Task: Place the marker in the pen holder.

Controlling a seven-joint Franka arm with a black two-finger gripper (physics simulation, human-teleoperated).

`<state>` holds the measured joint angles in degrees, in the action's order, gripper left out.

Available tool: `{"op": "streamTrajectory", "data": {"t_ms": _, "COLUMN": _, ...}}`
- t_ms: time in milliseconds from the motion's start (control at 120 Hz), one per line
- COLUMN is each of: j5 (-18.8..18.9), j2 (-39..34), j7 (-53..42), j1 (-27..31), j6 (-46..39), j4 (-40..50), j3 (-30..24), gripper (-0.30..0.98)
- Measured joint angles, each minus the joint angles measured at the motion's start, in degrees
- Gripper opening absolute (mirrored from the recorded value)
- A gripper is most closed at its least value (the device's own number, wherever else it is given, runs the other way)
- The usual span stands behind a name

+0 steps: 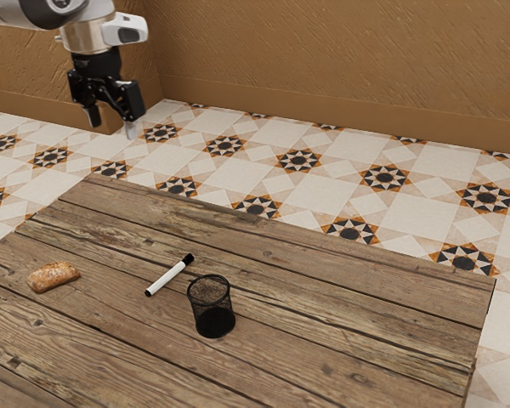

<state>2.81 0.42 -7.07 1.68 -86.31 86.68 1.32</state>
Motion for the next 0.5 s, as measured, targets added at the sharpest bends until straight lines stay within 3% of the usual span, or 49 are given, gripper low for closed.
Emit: {"op": "streamTrajectory", "data": {"t_ms": 500, "j5": 0.28, "j2": 1.69, "j7": 1.64, "j1": 0.78, "j6": -1.76, "j4": 0.49, "j3": -0.38, "gripper": 0.69}}
